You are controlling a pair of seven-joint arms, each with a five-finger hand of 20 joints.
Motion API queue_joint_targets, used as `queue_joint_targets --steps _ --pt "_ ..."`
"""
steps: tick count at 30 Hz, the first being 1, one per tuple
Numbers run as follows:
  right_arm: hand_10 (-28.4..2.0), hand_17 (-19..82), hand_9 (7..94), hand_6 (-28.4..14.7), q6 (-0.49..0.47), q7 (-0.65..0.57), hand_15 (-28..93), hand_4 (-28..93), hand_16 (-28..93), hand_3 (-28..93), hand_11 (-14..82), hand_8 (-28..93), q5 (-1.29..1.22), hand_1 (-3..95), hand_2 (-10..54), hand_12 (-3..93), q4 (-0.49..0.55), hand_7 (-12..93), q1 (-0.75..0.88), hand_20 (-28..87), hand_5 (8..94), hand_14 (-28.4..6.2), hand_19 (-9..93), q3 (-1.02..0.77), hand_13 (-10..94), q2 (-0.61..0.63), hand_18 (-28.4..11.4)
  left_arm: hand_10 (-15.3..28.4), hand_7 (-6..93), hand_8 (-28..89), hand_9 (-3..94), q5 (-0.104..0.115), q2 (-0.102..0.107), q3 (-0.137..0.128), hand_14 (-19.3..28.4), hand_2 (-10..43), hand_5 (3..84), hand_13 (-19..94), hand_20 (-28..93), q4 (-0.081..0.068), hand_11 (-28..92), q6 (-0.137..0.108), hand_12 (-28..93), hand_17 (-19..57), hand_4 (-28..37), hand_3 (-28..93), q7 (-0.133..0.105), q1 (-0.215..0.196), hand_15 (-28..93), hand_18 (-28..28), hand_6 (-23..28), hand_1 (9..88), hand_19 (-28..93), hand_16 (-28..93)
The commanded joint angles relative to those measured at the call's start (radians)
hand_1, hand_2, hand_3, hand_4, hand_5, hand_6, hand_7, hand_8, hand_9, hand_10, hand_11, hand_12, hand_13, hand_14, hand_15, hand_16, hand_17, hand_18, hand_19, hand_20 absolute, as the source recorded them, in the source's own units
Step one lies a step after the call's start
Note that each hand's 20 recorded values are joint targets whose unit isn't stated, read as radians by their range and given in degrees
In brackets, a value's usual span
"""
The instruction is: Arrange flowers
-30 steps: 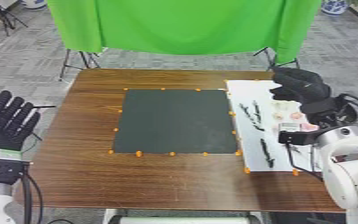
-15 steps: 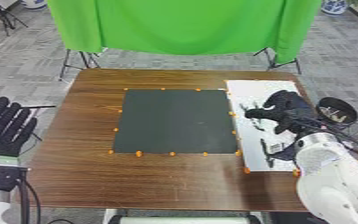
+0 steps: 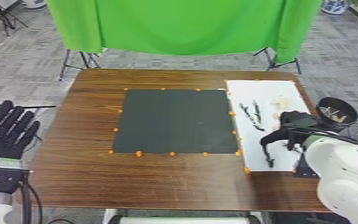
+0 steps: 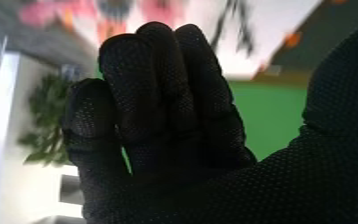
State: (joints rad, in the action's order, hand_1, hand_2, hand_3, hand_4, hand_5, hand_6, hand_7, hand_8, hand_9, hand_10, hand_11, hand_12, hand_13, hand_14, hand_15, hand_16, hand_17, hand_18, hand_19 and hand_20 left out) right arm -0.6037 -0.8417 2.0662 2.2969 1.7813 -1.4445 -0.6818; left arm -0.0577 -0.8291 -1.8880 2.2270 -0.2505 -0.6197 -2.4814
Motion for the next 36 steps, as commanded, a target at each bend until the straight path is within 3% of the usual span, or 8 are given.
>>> queue_joint_targets --steps 1,17,22,23,25,27,29,36 --pt "-19.7 34 72.9 -6.9 0.021 0.003 57 -25 27 66 27.2 -8 0.051 18.3 -5.6 26.3 -0.044 17 0.015 33 67.8 -17.4 87 0.041 65 -0.021 -26.5 15.2 12.2 -8 36.4 -0.005 -0.026 0.002 14.2 9.5 42.6 24 4 0.011 15 -0.009 10 -4.4 -28.3 71 0.013 -0.023 27 12.4 8.4 27.6 36 -8" --pt "-19.2 33 73.7 -6.4 0.041 -0.051 50 -24 24 69 25.4 -8 0.074 22.5 -8.6 25.0 -0.144 17 0.009 29 69.2 -16.2 83 0.165 67 -0.053 -26.4 15.4 11.6 -9 36.6 -0.003 -0.026 0.008 14.5 9.6 42.7 24 4 0.008 15 -0.013 10 -4.6 -28.3 71 0.026 -0.014 27 12.6 8.6 27.6 36 -8" --pt "-18.0 33 74.2 -5.0 0.089 -0.052 49 -24 24 72 26.0 -9 0.093 31.0 -9.4 24.8 -0.168 22 0.038 27 70.1 -15.7 83 0.18 67 -0.075 -26.0 15.4 11.2 -9 36.7 -0.004 -0.029 0.017 14.5 9.6 42.6 24 4 0.009 15 -0.012 10 -4.7 -28.3 71 0.03 -0.012 27 12.7 8.5 27.5 37 -8" --pt "-17.1 34 75.1 -4.0 0.097 -0.054 50 -25 24 72 28.6 -9 0.096 35.4 -9.4 25.9 -0.177 25 0.04 27 71.3 -14.7 83 0.185 69 -0.08 -25.3 15.4 11.2 -9 36.7 -0.005 -0.031 0.019 14.4 9.6 42.6 24 4 0.007 15 -0.009 9 -4.7 -28.3 71 0.035 -0.009 27 12.7 8.4 27.5 37 -8" --pt "-16.1 36 76.4 -3.8 0.108 -0.047 52 -27 26 70 32.0 7 0.102 42.9 -9.5 27.8 -0.192 27 0.049 28 72.3 -14.2 84 0.185 70 -0.088 -25.0 15.4 11.1 -9 36.7 -0.003 -0.032 0.025 14.4 9.7 42.6 24 4 0.005 15 -0.007 9 -4.8 -28.3 71 0.034 -0.005 28 12.7 8.4 27.5 37 -8" --pt "-15.6 37 77.1 -3.7 0.119 -0.045 53 -27 26 68 33.8 12 0.089 48.7 -9.5 28.8 -0.196 29 0.064 29 73.0 -13.9 84 0.176 71 -0.094 -25.0 15.4 11.1 -9 36.7 -0.005 -0.032 0.03 14.6 9.7 42.5 24 4 0.003 15 -0.005 9 -4.8 -28.3 71 0.038 0.001 28 12.8 8.3 27.5 37 -8" --pt "-13.8 37 79.3 -3.0 0.129 -0.041 53 -27 27 69 28.6 14 0.083 52.2 -9.5 39.7 -0.195 33 0.075 29 73.4 -13.5 84 0.169 72 -0.096 -24.8 15.4 11.1 -9 36.7 -0.005 -0.032 0.032 14.7 9.7 42.5 24 4 0.003 15 -0.003 9 -4.9 -28.3 71 0.04 0.002 28 12.8 8.3 27.5 37 -8" --pt "-11.2 40 84.5 -2.6 0.275 0.027 47 -25 34 74 19.6 18 0.094 52.7 -9.5 47.0 -0.154 37 0.145 28 74.5 -10.4 85 0.115 76 -0.087 -23.8 15.3 11.0 -9 36.8 0.003 -0.034 0.04 14.8 9.8 42.4 25 4 0.002 15 0.001 9 -4.9 -28.3 71 0.041 0.003 29 12.8 8.2 27.4 37 -8"
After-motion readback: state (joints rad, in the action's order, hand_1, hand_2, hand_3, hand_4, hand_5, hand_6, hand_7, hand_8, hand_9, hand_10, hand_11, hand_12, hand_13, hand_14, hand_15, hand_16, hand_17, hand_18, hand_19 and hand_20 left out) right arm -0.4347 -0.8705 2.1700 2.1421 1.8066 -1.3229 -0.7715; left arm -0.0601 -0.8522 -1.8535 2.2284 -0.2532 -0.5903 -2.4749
